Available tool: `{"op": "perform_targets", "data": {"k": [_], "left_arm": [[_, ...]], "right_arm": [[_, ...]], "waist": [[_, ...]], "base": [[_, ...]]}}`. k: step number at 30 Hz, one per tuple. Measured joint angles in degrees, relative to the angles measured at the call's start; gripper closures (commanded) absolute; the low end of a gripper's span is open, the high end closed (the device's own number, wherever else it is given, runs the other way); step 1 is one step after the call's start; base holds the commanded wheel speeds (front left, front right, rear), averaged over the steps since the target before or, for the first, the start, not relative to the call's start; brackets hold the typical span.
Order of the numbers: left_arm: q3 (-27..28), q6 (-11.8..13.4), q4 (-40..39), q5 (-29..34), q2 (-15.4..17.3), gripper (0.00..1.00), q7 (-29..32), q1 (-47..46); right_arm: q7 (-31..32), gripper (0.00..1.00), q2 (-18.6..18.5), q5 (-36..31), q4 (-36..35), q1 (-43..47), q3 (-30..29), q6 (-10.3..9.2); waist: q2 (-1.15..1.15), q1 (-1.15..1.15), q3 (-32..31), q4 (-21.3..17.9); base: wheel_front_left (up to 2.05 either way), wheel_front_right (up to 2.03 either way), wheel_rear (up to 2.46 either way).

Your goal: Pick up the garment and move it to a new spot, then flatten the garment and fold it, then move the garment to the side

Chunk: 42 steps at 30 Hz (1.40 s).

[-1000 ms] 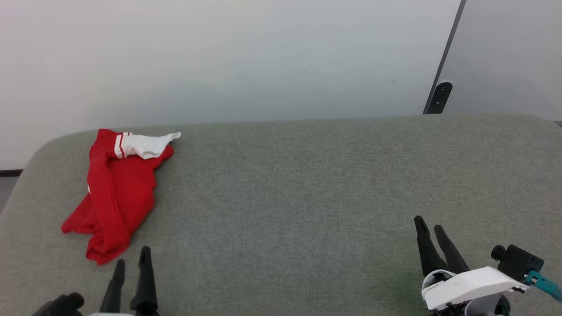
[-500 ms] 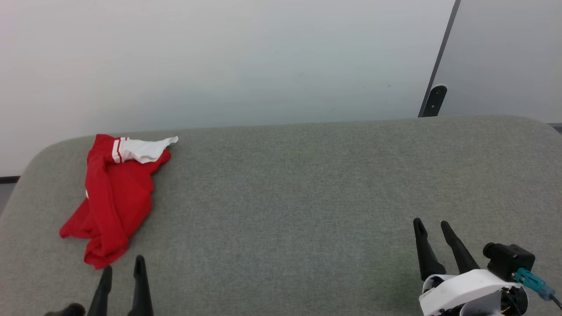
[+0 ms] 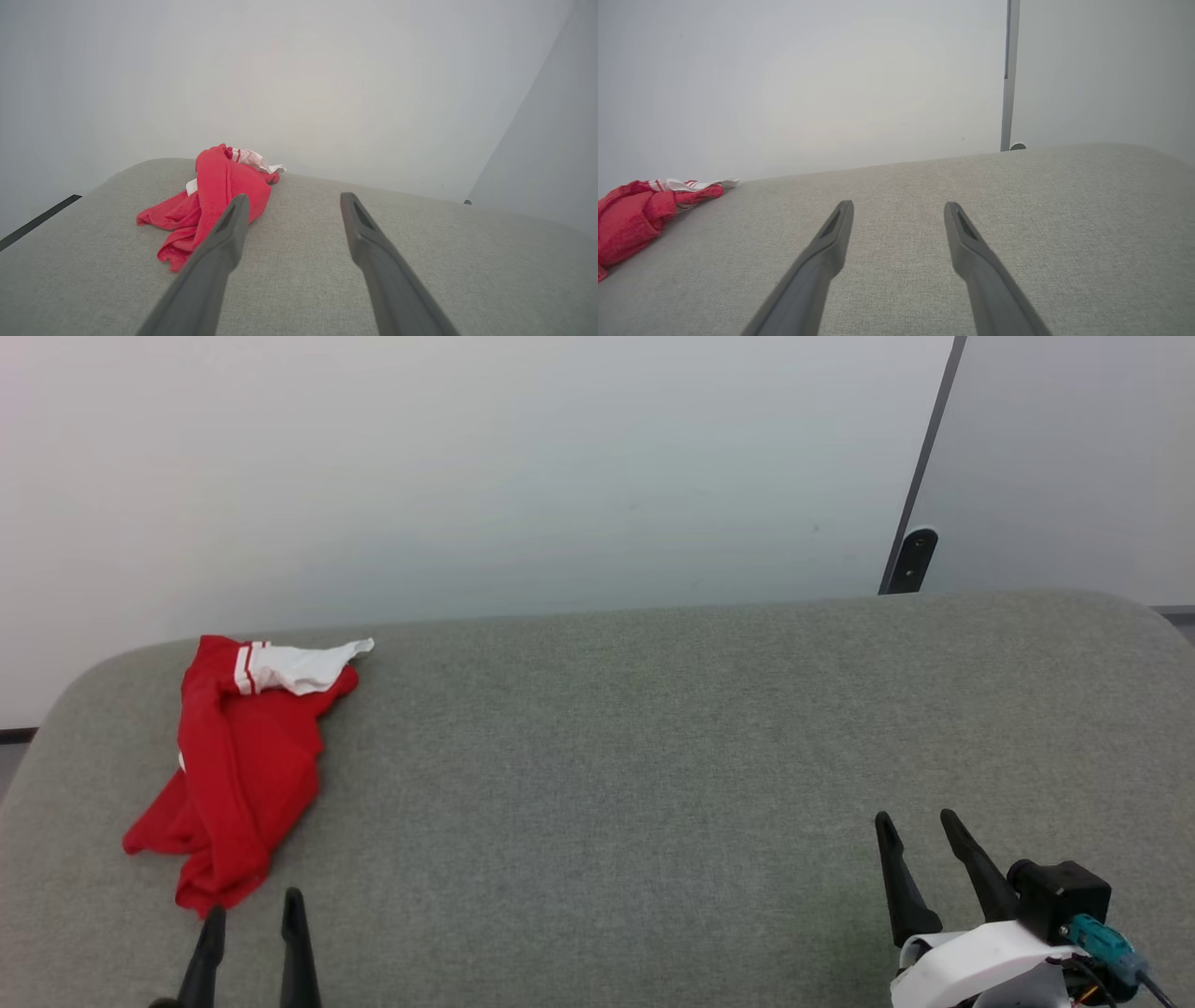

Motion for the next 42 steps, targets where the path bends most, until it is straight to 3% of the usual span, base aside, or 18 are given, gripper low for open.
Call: {"op": "perform_targets", "data": {"k": [16,33,42], "left_arm": [[0.0,-0.5,-2.5,7.8,-0.4,0.00,-1.8,1.9],[1.2,-3.0,-4.0,12.3,-1.4,0.00,-3.6,3.3],[2.5,-4.1,-3.0,12.4,-1.6,0.00,-3.7,3.2]], "right_arm": [[-1.8,0.00,0.0,-8.2,0.4,0.0,0.5,0.00],[-3.6,0.00,-0.1,-15.6,0.6,-0.1,1.4,0.00],[-3.7,0.00,-0.1,-15.5,0.4,0.0,1.9,0.00]], "waist": [[0.00,0.00,-0.6,-0.4],[0.00,0.00,-1.3,-0.7],[0.00,0.00,-1.6,0.8]], "base": [[0.00,0.00,0.00],[0.00,0.00,0.00],[0.00,0.00,0.00]]}}
